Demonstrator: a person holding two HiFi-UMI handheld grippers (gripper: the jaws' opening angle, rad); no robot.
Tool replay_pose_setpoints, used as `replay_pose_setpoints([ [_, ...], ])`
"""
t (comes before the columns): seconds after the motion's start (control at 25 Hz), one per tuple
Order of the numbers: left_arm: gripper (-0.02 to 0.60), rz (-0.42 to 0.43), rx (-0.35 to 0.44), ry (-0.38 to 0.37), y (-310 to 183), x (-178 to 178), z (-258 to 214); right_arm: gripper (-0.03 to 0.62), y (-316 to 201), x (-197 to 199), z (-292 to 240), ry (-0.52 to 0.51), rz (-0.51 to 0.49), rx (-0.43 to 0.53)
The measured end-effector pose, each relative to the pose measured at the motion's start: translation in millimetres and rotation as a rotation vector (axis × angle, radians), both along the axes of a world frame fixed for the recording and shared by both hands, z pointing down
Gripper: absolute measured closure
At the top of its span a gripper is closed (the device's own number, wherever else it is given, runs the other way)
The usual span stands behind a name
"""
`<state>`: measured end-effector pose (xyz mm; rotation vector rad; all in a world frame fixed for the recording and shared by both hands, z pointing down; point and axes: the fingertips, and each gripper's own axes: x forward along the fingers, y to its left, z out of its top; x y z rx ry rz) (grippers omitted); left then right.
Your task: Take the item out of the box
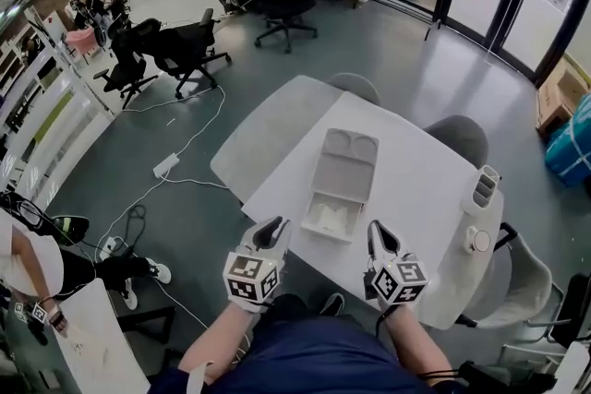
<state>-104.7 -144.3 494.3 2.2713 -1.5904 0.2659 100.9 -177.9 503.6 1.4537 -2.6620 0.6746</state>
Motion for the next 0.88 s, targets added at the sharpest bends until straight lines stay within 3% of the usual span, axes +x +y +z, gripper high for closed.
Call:
replay_pose_setpoints([
  [0.28,0.503,0.078,-0.018,0.001,-42,-6,15,0.592,-21,20,4,0.022,0.124,-0.001],
  [0.64,0.514,0.279,-0.041,-0.043,-108,24,38,0.592,-43,28,2,0.046,0.255,-0.022],
  [0.76,0.514,0.353,-0.064,-0.084,-113,39,58,0.591,-34,36,11,0.048,0.303,-0.049],
  [0.88,0.512,0.449,-0.072,-0.176,-121,55,81,0.592,-29,46,14,0.047,0.352,-0.067],
])
